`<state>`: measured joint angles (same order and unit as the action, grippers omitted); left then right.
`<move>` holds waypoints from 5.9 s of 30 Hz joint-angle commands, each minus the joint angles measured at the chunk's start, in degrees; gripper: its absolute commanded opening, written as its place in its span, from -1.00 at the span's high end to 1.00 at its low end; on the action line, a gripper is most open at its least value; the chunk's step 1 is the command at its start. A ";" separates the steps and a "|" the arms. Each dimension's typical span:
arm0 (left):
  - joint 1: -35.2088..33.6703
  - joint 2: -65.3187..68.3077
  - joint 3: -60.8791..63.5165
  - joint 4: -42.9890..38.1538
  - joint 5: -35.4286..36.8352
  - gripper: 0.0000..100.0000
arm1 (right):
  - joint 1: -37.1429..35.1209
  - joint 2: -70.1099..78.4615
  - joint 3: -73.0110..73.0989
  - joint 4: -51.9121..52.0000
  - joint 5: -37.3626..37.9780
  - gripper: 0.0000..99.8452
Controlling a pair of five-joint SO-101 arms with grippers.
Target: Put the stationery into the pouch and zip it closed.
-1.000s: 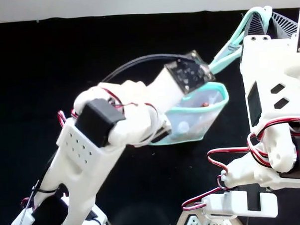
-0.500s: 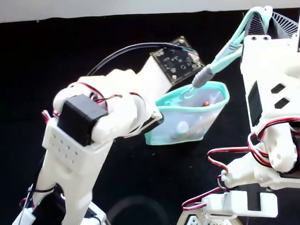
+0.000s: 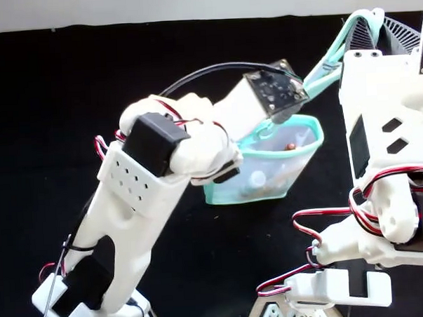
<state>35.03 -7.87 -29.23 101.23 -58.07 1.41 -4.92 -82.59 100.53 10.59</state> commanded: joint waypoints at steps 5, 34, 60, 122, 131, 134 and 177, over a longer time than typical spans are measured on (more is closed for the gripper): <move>4.53 0.40 -1.71 0.26 -0.44 0.69 | 0.31 -0.57 -0.22 0.57 -0.26 0.99; -21.49 -19.74 15.78 0.26 -0.62 0.99 | 14.02 -0.48 13.23 0.31 0.00 0.99; -33.63 -34.77 17.19 0.09 5.98 0.99 | 17.63 -1.10 72.04 -23.69 -0.44 0.99; -18.68 -34.68 53.67 -24.44 29.63 0.99 | -10.95 -21.41 43.38 -32.57 -2.90 0.98; -7.87 -34.15 70.90 -43.60 30.07 0.99 | -12.00 -21.41 43.56 -32.75 -2.90 0.98; -4.88 -34.15 75.12 -44.66 30.07 0.99 | -12.70 -21.41 43.56 -35.56 -2.90 0.98; 18.95 -22.73 62.55 -36.04 38.15 0.99 | -34.95 -4.00 27.38 -39.08 3.87 0.98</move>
<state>51.12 -27.12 34.95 57.80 -18.07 -32.79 -9.76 -53.32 62.90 13.67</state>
